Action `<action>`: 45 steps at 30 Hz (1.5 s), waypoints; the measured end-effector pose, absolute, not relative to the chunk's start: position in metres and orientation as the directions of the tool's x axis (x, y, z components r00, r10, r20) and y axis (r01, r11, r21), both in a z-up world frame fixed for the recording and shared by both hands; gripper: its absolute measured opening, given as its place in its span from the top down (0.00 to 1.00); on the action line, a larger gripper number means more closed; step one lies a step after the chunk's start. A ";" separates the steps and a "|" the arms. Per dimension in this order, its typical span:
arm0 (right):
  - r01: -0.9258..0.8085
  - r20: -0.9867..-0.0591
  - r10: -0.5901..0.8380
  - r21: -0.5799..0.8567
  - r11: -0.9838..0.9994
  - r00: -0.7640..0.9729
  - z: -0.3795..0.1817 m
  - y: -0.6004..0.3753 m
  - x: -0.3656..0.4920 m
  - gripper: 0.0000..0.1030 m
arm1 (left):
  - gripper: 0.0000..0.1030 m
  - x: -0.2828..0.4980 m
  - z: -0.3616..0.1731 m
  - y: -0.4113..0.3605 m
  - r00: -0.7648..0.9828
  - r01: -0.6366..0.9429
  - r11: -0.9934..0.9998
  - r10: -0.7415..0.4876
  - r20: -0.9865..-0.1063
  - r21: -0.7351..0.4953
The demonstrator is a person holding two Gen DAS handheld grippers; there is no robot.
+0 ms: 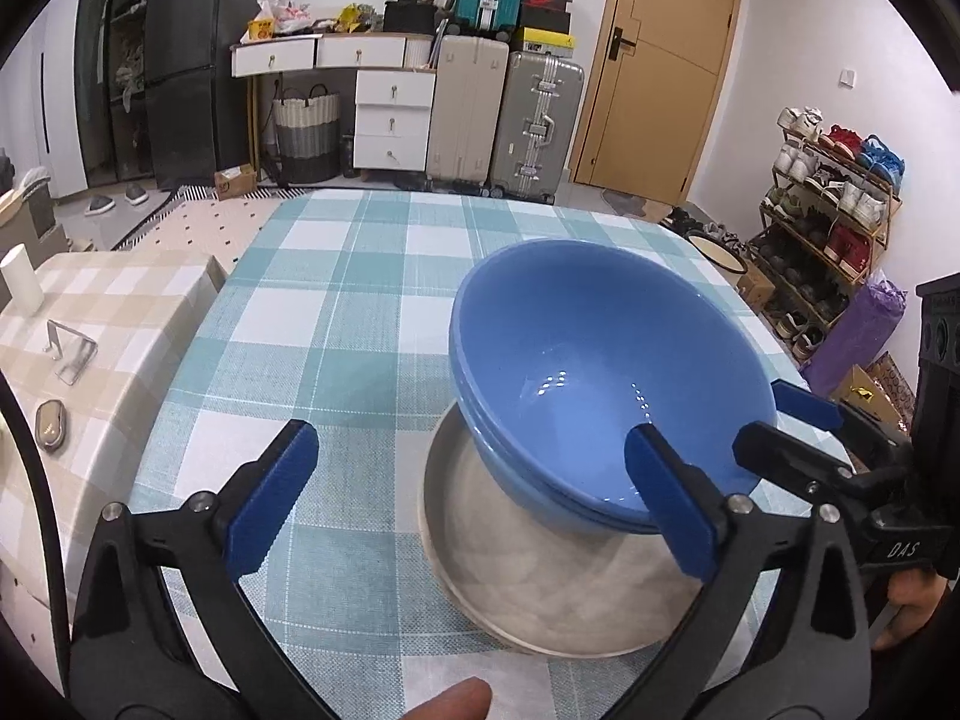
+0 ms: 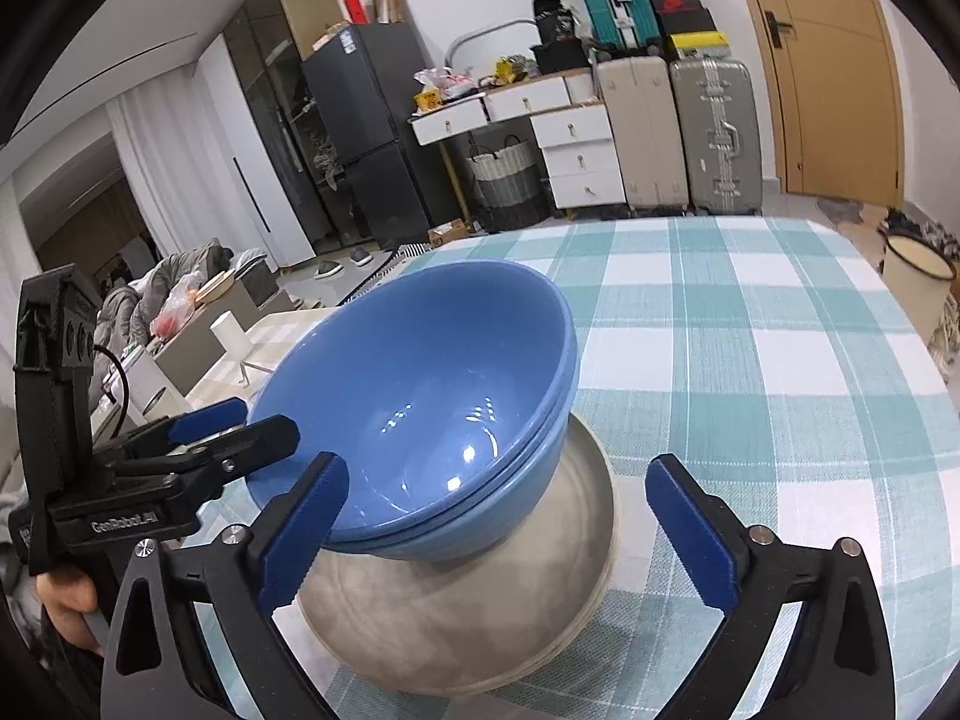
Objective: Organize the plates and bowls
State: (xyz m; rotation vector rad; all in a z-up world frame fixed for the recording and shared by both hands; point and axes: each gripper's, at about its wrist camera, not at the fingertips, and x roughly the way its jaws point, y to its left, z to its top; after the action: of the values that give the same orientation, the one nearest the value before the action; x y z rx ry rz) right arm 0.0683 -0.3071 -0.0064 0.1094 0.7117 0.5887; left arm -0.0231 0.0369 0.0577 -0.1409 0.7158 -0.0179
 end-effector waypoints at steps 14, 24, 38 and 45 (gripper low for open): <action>-0.556 -0.465 0.564 0.171 0.814 0.683 0.002 -0.335 0.048 0.01 | 0.01 -0.060 0.057 0.062 0.845 -0.032 0.992 -0.038 -0.533 -0.121; -0.570 -0.440 0.584 0.181 0.801 0.682 -0.016 -0.366 0.047 0.01 | 0.01 -0.065 0.036 0.072 0.871 -0.007 0.996 -0.040 -0.489 -0.094; -0.618 -0.432 0.606 0.130 0.775 0.669 -0.036 -0.365 0.033 0.01 | 0.01 -0.065 0.013 0.076 0.878 0.015 0.995 -0.061 -0.475 -0.100; -0.626 -0.403 0.617 0.128 0.770 0.676 -0.033 -0.368 0.028 0.00 | 0.01 -0.063 0.008 0.082 0.880 0.020 0.993 -0.074 -0.470 -0.118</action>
State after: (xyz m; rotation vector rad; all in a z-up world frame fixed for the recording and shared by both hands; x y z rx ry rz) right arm 0.0279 -0.3679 -0.0333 -0.0212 0.4452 0.6983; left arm -0.0632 0.0816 0.0079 -0.1109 0.4938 -0.0488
